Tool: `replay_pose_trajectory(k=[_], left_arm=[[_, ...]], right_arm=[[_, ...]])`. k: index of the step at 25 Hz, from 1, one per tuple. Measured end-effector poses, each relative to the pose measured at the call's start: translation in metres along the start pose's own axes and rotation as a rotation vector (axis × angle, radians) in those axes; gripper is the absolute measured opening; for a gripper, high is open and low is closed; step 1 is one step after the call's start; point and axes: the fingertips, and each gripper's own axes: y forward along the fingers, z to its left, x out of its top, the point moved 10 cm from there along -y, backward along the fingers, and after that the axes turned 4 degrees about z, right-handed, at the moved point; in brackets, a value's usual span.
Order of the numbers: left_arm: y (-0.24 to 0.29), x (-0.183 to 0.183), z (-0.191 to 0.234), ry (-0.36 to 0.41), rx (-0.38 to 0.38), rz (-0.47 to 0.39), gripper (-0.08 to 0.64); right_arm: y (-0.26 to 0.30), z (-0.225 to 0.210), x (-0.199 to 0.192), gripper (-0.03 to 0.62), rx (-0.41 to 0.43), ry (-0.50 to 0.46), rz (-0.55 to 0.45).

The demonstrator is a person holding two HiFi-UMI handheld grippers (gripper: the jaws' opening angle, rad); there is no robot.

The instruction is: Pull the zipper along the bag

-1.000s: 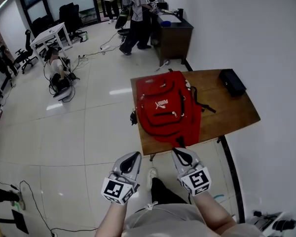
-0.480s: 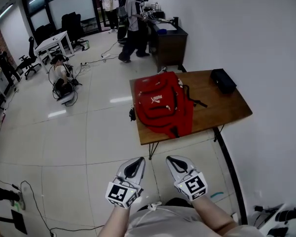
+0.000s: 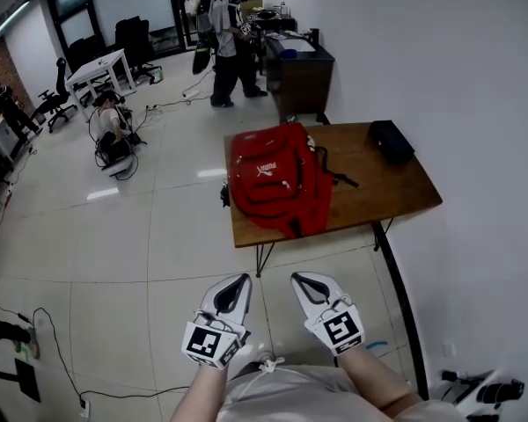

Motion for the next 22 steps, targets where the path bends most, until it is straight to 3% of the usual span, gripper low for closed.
replay_pose_trajectory(k=[5, 12, 22], left_arm=[[-0.005, -0.004, -0.013, -0.036, -0.004, -0.022, 0.006], [-0.001, -0.004, -0.033, 0.01, -0.021, -0.011, 0.006], [0.001, -0.005, -0.039, 0.001, -0.004, -0.002, 0.006]], right_arm=[[-0.016, -0.005, -0.001, 0.006, 0.001, 0.037, 0.003], [-0.028, -0.015, -0.005, 0.006, -0.009, 0.143, -0.014], [-0.039, -0.018, -0.006, 0.006, -0.011, 0.102, -0.018]])
